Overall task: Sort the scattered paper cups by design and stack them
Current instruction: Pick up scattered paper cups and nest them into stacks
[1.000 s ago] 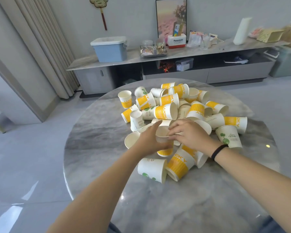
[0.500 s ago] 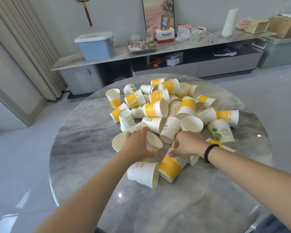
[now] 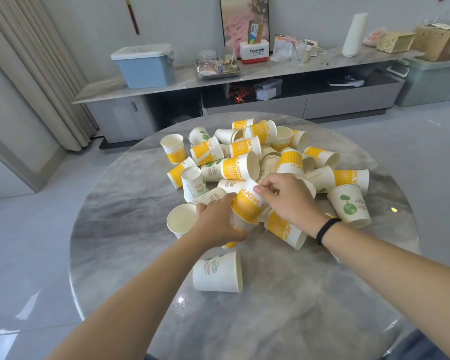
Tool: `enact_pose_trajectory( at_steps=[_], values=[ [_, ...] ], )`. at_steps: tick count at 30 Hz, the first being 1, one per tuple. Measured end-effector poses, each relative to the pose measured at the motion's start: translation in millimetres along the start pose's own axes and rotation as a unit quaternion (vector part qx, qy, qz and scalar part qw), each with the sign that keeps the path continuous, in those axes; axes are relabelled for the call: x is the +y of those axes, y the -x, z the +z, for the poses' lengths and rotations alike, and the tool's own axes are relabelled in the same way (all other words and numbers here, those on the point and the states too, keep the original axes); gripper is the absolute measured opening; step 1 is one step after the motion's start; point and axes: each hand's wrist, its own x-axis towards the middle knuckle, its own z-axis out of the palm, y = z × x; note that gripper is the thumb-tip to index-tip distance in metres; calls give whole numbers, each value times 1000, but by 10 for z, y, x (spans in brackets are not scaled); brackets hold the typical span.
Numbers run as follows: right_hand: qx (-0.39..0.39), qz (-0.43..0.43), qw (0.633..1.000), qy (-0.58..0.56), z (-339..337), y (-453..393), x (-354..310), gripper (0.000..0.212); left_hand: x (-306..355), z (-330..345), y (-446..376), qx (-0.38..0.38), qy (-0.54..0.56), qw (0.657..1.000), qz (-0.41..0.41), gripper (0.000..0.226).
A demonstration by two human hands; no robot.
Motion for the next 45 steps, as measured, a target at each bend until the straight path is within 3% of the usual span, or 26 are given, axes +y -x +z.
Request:
enact_pose_trajectory(
  at_steps=[5,10,12,14,16,20,24,28,30,34,37,41,45],
  values=[
    [-160,-56,985,34,185,-126,5,39,49,-35,-113,87,85,992,-33,75],
    [-252,-40,967,5,71,-407,-17,39,64,-102,-180,119,216,969,-6,87],
    [-203,-7,977,-57,20,-524,-11,30,59,-123,-231,118,220,968,0,82],
    [-79,32,990,-117,46,-685,27,19,39,-156,-306,118,210,970,-4,74],
    [1,63,995,-82,133,-826,77,28,29,-168,-387,117,200,973,-9,75],
    [-13,77,997,0,351,-928,156,35,47,-118,-474,95,187,978,-10,85],
    [64,54,996,18,293,-897,42,30,49,-86,-459,80,203,975,-37,88],
    [128,-7,988,89,-12,-766,-206,27,102,-128,-379,72,294,947,-103,98],
    [94,-63,987,118,-116,-624,-281,25,104,-111,-302,66,315,941,-104,99],
    [-16,-154,971,181,-79,-320,-299,22,70,14,-170,63,284,953,-82,74],
    [-129,-161,948,241,28,-227,-199,26,76,66,-123,52,305,948,-75,54],
    [-251,-123,937,210,118,-127,24,30,72,129,-83,33,301,950,-82,85],
    [-189,-82,973,105,-70,30,126,34,63,104,2,28,279,957,-77,125]
  ],
)
